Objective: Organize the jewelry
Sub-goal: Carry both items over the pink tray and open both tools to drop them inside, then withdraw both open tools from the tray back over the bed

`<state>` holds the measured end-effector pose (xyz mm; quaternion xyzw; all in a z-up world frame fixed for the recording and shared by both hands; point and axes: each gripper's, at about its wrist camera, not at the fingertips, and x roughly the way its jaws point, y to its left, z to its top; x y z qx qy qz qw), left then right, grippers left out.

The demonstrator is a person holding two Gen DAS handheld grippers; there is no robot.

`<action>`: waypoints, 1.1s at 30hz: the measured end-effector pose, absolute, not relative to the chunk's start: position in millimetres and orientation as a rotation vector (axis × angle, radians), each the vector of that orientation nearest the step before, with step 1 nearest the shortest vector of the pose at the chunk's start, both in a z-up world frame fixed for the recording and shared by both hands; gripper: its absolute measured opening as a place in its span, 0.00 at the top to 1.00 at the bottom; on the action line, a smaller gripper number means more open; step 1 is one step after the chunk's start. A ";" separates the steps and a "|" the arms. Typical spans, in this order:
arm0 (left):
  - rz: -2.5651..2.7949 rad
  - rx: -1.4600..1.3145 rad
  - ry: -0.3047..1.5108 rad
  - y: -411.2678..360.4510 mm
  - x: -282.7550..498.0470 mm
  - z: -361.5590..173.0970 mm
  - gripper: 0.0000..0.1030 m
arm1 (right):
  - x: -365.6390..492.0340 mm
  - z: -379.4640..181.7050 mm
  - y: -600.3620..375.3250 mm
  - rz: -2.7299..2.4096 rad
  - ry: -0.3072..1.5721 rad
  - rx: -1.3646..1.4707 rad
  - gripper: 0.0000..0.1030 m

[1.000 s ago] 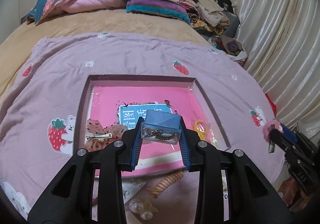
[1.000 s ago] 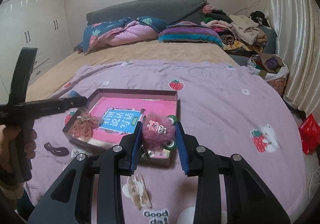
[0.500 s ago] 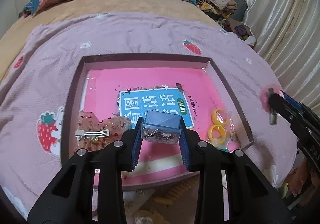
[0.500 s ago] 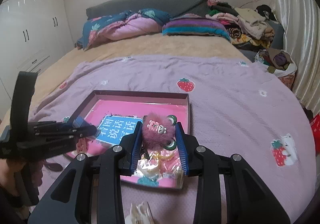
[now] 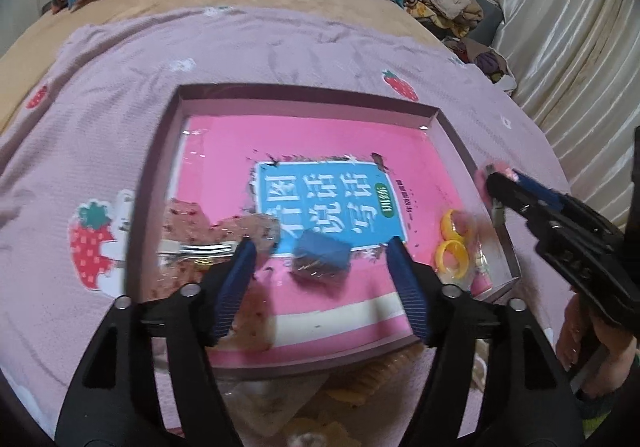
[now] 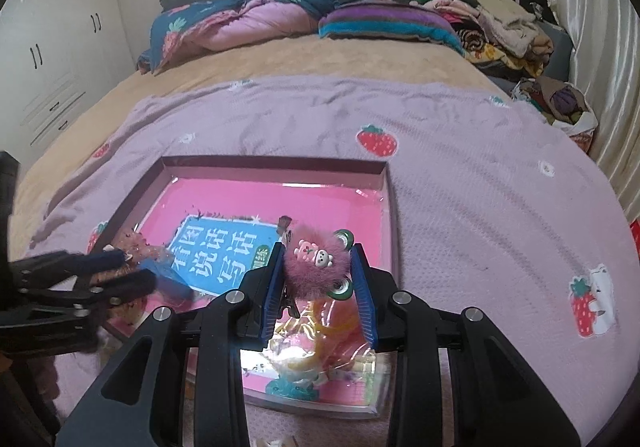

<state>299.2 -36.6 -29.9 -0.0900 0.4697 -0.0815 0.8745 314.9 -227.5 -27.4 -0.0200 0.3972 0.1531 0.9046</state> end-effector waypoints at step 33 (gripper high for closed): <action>-0.045 -0.292 0.830 16.2 228.5 38.4 0.09 | 254.1 4.8 -242.9 0.323 0.769 0.055 0.21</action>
